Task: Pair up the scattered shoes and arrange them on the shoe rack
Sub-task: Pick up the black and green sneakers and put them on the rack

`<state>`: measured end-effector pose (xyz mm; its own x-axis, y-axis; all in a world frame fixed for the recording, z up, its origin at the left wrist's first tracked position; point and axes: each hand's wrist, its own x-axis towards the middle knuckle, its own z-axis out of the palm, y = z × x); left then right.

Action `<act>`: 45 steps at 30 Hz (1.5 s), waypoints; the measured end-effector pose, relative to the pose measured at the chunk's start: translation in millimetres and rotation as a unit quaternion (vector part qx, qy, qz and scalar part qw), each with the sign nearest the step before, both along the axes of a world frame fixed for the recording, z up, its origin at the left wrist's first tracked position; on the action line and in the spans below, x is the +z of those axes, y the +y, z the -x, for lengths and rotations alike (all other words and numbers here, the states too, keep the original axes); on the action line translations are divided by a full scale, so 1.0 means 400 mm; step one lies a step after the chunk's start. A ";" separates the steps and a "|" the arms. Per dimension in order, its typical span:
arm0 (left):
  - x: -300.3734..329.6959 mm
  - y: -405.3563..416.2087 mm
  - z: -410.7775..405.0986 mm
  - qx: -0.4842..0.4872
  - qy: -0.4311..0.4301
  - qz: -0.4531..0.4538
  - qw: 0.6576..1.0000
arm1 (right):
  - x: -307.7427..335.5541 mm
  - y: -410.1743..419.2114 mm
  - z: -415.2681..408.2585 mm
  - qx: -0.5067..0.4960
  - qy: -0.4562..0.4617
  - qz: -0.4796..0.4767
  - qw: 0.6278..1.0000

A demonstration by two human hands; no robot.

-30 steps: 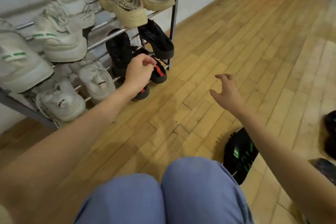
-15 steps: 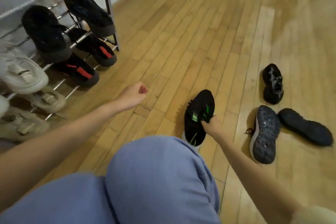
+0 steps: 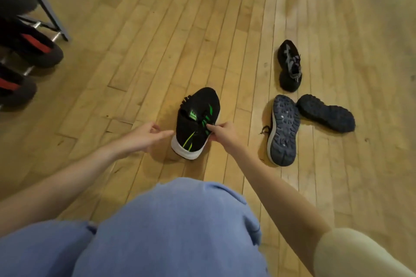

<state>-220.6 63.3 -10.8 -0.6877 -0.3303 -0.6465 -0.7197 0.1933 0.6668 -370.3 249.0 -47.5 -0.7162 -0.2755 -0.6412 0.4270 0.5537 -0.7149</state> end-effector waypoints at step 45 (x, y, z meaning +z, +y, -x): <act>0.160 -0.148 -0.092 0.253 0.176 0.039 0.951 | 0.159 -0.075 0.012 -0.090 -0.160 0.389 0.903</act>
<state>-183.7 4.1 53.0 -0.5977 -0.7137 -0.3652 -0.4685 -0.0586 0.8815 -375.1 219.0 16.2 -0.6065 -0.6294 -0.4858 0.7140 -0.1623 -0.6811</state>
